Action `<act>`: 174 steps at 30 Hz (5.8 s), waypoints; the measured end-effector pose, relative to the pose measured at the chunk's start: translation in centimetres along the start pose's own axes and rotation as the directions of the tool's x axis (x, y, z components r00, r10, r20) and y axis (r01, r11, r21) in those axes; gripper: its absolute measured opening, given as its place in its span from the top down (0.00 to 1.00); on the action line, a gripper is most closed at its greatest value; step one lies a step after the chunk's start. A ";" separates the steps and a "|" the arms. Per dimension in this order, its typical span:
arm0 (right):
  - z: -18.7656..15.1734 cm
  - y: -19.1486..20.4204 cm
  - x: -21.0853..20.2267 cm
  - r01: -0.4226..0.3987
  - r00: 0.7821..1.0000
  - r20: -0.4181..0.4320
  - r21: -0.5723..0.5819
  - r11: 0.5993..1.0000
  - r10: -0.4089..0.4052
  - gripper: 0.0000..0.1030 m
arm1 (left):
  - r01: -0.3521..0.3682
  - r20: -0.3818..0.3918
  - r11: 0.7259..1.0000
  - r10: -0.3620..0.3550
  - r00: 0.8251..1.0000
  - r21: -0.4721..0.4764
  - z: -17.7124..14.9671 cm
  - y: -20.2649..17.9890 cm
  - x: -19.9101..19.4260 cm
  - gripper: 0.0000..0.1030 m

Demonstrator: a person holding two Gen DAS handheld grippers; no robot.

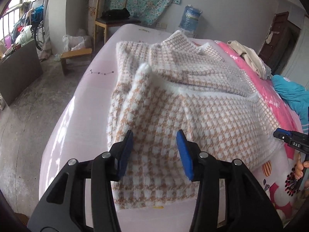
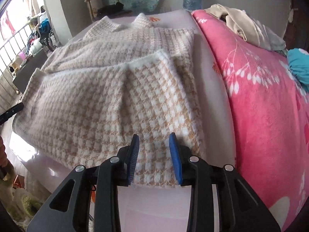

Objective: Fold large clothes

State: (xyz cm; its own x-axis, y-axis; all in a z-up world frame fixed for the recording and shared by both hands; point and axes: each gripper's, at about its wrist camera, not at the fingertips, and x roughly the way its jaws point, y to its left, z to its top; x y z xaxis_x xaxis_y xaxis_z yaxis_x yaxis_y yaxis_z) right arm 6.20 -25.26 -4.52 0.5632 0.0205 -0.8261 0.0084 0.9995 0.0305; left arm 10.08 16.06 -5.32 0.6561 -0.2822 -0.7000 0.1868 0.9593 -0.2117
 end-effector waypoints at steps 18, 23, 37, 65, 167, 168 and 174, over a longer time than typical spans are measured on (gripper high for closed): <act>5.9 1.2 2.7 -0.133 0.991 0.030 0.063 0.989 0.131 0.42 | -0.159 -0.082 0.986 0.163 0.983 0.058 4.8 -3.7 4.5 0.40; 7.7 5.2 3.4 -0.224 0.974 0.040 -0.031 0.974 0.225 0.36 | -0.133 -0.121 0.982 0.149 0.981 0.132 5.3 -7.9 6.7 0.28; 7.5 7.8 4.0 -0.240 0.971 -0.022 -0.078 0.968 0.239 0.32 | -0.236 -0.162 0.959 0.261 0.952 0.159 4.5 -9.5 9.7 0.10; 3.2 9.4 5.4 -0.228 0.968 -0.143 -0.154 0.961 0.207 0.06 | -0.248 -0.169 0.959 0.270 0.948 0.141 4.5 -9.3 9.7 0.08; 37.1 1.5 21.8 -0.383 0.912 -0.126 0.081 0.920 0.390 0.88 | 0.087 -0.171 0.993 -0.072 0.983 0.082 30.7 -9.2 26.8 0.88; 37.0 1.7 20.9 -0.385 0.913 -0.121 0.062 0.921 0.390 0.88 | 0.094 -0.164 0.991 -0.077 0.983 0.100 30.6 -9.4 25.7 0.88; 33.7 2.5 15.1 -0.397 0.915 -0.107 -0.060 0.916 0.390 0.88 | 0.140 -0.141 0.964 -0.109 0.984 0.226 27.5 -10.6 18.7 0.88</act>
State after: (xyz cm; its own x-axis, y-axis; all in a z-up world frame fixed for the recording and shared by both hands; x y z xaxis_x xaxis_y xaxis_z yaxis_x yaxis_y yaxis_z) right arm 42.61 -23.30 2.05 0.4300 0.4109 -0.8040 -0.2658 0.9086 0.3222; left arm 40.47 0.83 2.60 0.5220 -0.3838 -0.7617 0.4366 0.8874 -0.1479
